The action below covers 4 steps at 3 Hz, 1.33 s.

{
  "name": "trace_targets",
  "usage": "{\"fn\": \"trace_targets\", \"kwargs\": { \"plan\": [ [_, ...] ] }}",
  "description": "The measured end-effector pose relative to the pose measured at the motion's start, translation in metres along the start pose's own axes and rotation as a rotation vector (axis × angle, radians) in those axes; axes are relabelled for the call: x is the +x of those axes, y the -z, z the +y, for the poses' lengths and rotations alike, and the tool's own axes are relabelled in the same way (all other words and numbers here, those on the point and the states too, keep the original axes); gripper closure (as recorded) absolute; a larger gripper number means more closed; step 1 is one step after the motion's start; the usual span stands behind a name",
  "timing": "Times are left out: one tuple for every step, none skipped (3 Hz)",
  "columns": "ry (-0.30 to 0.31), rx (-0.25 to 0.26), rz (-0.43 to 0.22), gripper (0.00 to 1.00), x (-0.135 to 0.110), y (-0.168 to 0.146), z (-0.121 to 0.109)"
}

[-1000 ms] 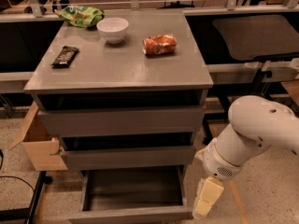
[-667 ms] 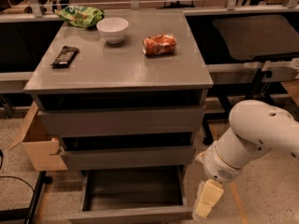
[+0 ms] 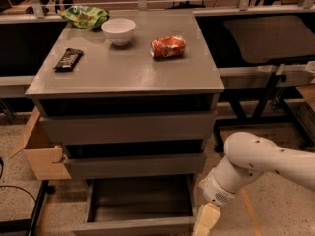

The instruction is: Close bottom drawer

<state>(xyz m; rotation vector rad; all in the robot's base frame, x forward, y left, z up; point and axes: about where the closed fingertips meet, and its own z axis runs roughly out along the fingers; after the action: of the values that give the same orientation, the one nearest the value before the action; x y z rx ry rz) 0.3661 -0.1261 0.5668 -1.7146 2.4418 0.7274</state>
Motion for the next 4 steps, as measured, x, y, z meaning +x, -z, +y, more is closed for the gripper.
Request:
{"fn": "trace_targets", "kwargs": {
  "plan": [
    [-0.027,-0.072,-0.043,0.0,0.014,-0.069,-0.019],
    [-0.043,-0.11,-0.059,0.0,0.02,-0.11,-0.03],
    [-0.067,-0.172,-0.061,0.0,0.026,-0.156,-0.035],
    [-0.067,-0.173,-0.062,0.0,0.026,-0.156,-0.035]
  ]
}}
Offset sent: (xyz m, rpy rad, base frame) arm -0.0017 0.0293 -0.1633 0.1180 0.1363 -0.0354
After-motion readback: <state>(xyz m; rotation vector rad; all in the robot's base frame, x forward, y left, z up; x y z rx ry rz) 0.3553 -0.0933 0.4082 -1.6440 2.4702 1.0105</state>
